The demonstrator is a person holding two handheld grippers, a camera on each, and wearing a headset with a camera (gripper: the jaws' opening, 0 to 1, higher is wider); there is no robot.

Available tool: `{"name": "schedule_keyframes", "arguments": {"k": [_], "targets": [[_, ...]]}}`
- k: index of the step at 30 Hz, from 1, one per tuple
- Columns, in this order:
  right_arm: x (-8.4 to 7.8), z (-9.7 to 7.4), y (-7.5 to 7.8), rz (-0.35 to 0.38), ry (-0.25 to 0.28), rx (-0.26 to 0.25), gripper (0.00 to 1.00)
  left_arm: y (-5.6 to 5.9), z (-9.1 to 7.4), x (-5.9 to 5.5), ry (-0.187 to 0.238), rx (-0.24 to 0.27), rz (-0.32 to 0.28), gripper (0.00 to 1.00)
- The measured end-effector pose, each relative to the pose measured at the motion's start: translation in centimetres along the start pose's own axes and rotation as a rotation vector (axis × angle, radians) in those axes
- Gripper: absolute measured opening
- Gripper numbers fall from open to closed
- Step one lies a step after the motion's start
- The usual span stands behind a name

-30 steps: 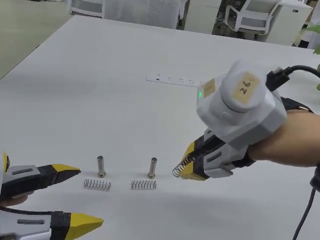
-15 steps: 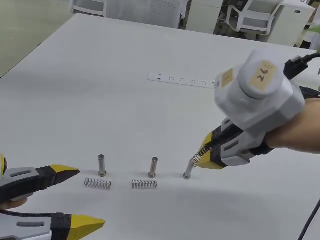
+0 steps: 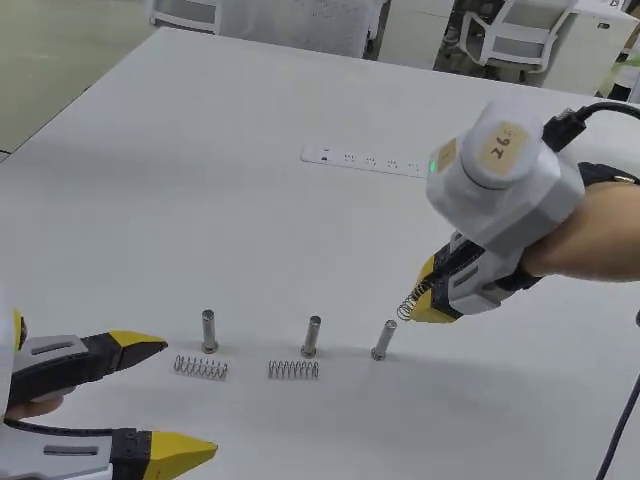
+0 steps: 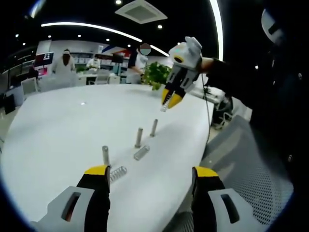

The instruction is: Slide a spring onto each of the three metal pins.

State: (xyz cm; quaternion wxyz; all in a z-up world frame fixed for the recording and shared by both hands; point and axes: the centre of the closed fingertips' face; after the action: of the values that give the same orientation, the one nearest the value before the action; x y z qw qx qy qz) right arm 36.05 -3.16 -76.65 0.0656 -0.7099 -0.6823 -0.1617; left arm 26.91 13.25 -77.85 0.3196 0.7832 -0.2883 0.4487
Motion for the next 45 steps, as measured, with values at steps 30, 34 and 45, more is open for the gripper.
{"name": "schedule_keyframes", "arguments": {"k": [30, 34, 45], "targets": [[-0.8, 3.7, 1.0, -0.015, -0.076, 0.063, 0.08, -0.3, 0.1, -0.1, 0.003, 0.007, -0.012, 0.63], [-0.9, 4.4, 0.9, -0.014, -0.083, 0.075, 0.08, -0.3, 0.1, -0.2, 0.001, 0.007, -0.013, 0.63], [-1.5, 6.1, 0.9, -0.017, -0.112, 0.096, 0.08, -0.4, 0.1, -0.2, -0.001, 0.013, -0.017, 0.63]]}}
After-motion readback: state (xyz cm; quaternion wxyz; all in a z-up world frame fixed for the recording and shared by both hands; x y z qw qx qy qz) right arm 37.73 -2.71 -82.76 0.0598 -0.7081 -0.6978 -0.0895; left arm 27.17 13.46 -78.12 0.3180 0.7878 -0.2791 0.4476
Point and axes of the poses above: the centre of the closed fingertips' face, and the gripper's own axes: z roughly forward along the fingers, y roughly to its right, x roughly out of its top, and after that the axes turned 3 degrees about -z, right-handed
